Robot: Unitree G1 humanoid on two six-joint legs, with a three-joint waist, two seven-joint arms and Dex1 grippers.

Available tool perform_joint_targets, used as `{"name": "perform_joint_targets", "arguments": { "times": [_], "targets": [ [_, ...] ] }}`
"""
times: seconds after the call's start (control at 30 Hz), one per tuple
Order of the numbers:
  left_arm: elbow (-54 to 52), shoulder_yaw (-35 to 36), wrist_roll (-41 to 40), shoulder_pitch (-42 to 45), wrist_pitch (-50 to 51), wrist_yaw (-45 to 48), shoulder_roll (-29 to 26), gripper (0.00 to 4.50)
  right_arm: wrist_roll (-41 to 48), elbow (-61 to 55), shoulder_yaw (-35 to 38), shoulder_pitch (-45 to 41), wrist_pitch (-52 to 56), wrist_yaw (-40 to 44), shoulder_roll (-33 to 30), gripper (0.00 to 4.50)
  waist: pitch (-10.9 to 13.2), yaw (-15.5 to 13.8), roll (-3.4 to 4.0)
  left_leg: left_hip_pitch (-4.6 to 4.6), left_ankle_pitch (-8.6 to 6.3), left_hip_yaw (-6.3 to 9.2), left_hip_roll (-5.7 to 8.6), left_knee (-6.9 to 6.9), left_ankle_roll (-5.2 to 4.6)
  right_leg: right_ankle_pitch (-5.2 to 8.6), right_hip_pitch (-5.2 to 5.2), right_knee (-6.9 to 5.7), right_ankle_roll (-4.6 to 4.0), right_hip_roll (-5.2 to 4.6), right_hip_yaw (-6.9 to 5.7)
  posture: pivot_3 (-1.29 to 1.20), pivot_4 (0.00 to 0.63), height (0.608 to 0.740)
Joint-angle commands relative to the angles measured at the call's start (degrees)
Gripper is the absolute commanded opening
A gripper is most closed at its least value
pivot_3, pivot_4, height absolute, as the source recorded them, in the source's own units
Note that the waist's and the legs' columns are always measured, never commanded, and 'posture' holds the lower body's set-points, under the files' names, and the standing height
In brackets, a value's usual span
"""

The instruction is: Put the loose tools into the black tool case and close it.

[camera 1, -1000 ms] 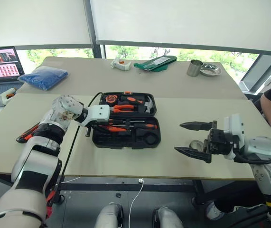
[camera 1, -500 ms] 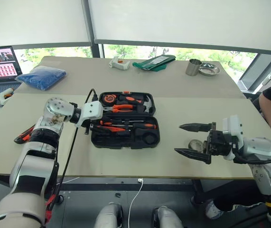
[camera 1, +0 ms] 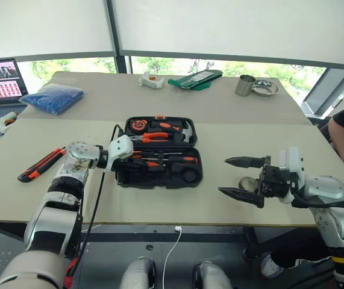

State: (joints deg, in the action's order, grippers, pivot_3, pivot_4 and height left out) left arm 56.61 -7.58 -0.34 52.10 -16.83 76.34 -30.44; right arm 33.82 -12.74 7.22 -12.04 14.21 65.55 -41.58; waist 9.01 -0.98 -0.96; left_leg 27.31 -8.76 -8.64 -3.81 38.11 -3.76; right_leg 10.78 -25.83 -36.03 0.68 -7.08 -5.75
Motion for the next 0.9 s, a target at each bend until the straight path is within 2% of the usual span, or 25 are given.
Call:
{"name": "perform_joint_targets", "arguments": {
  "times": [0.03,0.27,0.37,0.63,0.9],
  "targets": [
    [1.0,0.7,0.5,-0.9,1.7,-3.6,0.5,0.05,0.5,-1.6,1.4,0.4,-0.4,-0.3,-0.2,4.50,0.0,0.0,0.01,-0.02,0.00,0.01,0.00,0.02,0.00,0.01,0.02,-0.02,-0.02,0.00,0.00,0.00,0.150,0.740],
    [-2.7,4.3,-5.8,-2.7,5.3,2.1,1.8,0.05,1.5,-2.2,1.6,0.9,0.5,0.1,-0.5,4.50,0.0,0.0,0.01,-0.07,-0.01,0.15,-0.02,0.18,0.03,0.10,0.11,-0.05,-0.20,-0.01,-0.05,0.00,0.150,0.740],
    [-2.9,5.7,-6.7,-2.1,5.8,0.4,1.9,0.05,1.8,-2.1,1.7,1.0,0.8,0.3,-0.8,4.50,0.0,0.0,0.01,-0.02,-0.02,0.15,0.00,0.18,0.01,0.10,0.11,-0.03,-0.20,0.00,-0.04,0.00,0.150,0.740],
    [-0.4,4.2,-3.6,-1.4,4.7,-4.3,2.9,0.05,1.9,-2.5,1.4,0.9,1.7,0.3,-0.9,4.50,0.0,-0.1,0.01,0.00,-0.05,0.15,0.03,0.18,-0.05,0.03,0.13,-0.01,-0.02,0.00,-0.04,0.00,0.150,0.740],
    [2.5,1.3,0.7,-1.2,8.5,-7.5,3.3,0.05,2.0,-3.7,1.6,2.1,2.5,-0.1,-0.7,4.50,0.0,0.0,0.01,-0.04,-0.06,0.16,0.03,0.18,-0.05,0.10,0.19,-0.01,-0.14,-0.01,-0.05,0.00,0.150,0.740]
  ]
}}
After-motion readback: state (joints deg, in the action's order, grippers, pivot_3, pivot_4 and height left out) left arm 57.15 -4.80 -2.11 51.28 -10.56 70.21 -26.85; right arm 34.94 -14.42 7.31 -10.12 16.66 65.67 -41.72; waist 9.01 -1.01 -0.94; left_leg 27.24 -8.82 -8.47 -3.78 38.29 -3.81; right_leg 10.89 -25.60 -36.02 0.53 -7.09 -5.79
